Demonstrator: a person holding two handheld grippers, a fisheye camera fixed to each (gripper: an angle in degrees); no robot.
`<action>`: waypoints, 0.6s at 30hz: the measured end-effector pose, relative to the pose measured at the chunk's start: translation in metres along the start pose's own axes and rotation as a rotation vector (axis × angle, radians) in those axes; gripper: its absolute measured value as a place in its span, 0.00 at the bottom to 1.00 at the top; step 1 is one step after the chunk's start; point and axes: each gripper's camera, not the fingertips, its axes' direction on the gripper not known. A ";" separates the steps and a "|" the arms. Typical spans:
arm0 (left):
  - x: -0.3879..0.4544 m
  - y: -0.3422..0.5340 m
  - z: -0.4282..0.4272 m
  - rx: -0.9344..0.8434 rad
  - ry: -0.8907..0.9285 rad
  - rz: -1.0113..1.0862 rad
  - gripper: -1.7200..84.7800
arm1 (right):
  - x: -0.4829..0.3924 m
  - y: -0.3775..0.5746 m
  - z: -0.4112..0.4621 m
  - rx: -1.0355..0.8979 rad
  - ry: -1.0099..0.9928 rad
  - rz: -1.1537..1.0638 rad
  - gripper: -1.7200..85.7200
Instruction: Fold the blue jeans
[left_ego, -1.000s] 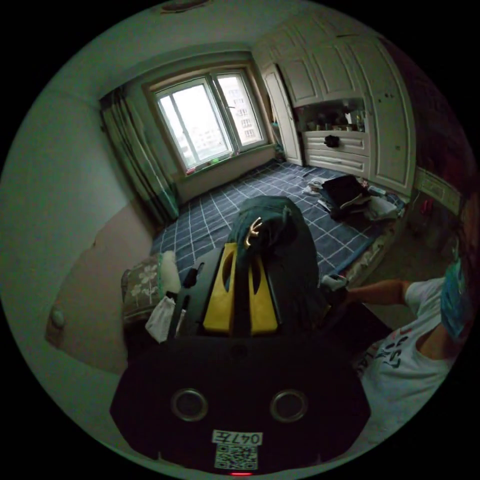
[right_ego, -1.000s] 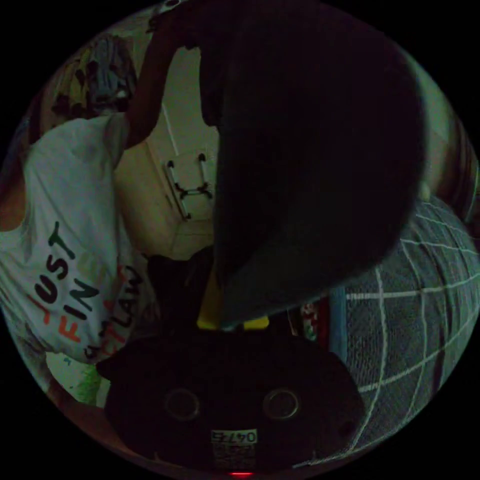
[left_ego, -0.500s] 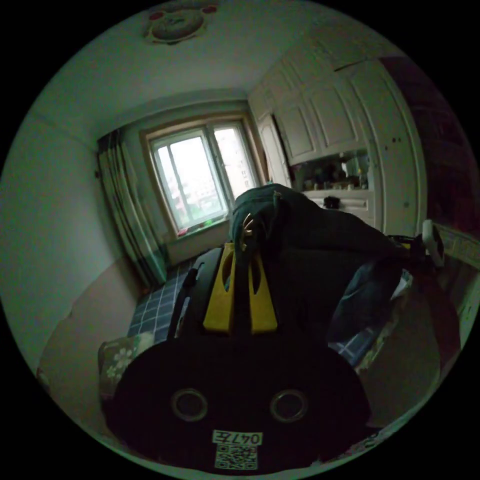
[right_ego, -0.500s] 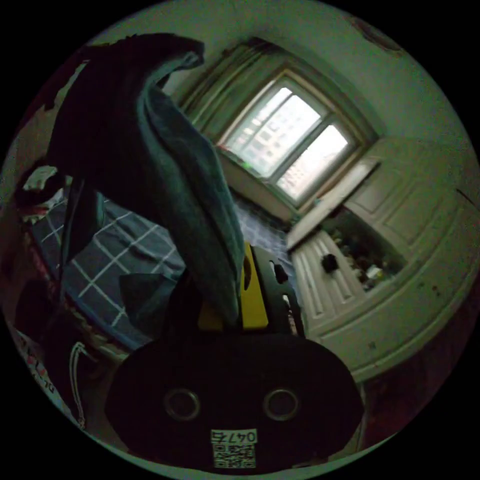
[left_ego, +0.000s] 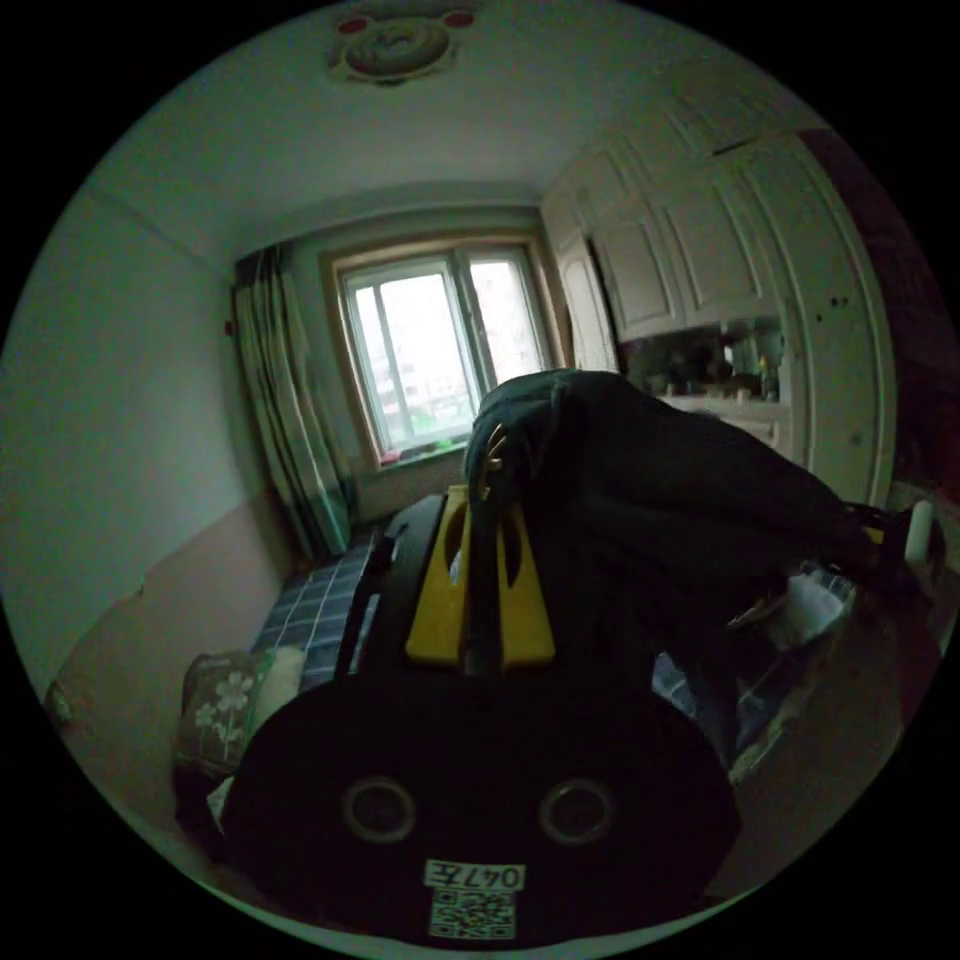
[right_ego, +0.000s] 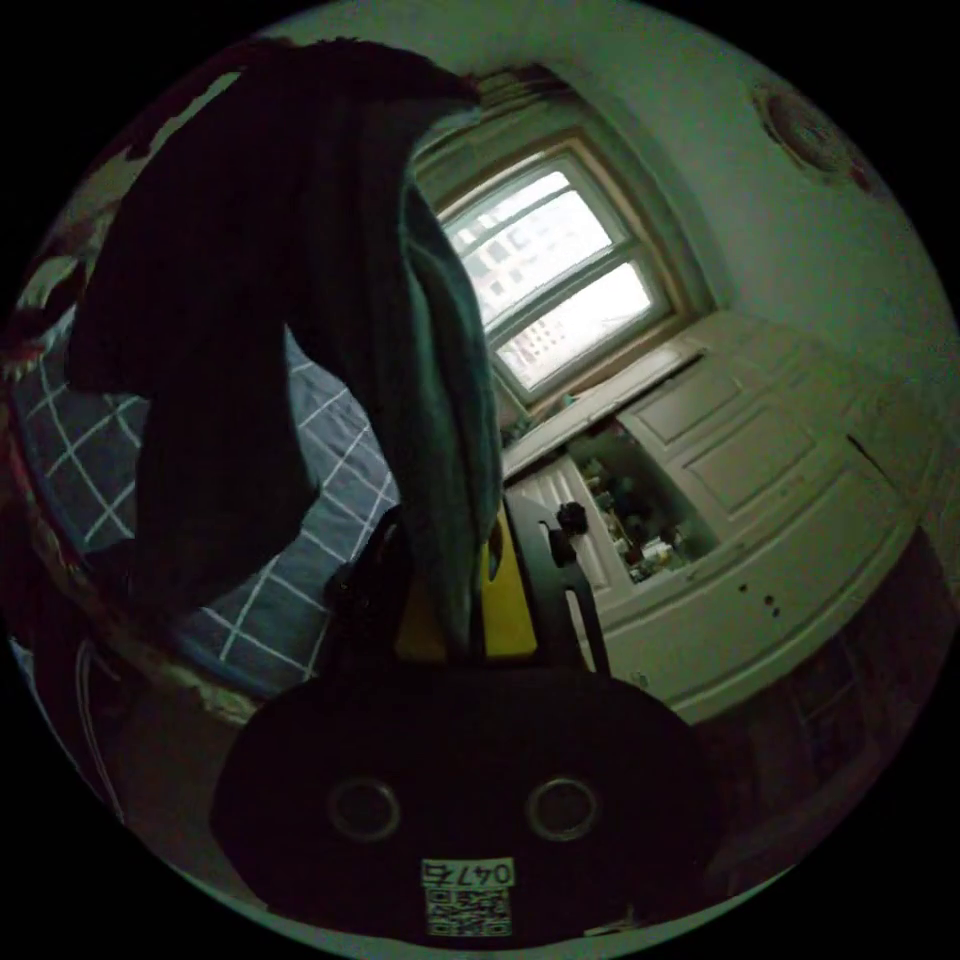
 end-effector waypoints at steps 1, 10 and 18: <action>-0.017 0.027 0.023 -0.058 -0.015 0.012 0.03 | -0.043 -0.008 0.010 0.003 -0.018 -0.062 0.02; -0.175 0.258 0.169 -0.515 0.070 -0.086 0.04 | -0.352 -0.039 0.051 0.116 -0.561 -0.194 0.04; -0.273 0.383 0.148 -0.810 0.299 -0.217 0.10 | -0.457 -0.044 0.028 0.143 -1.039 -0.375 0.10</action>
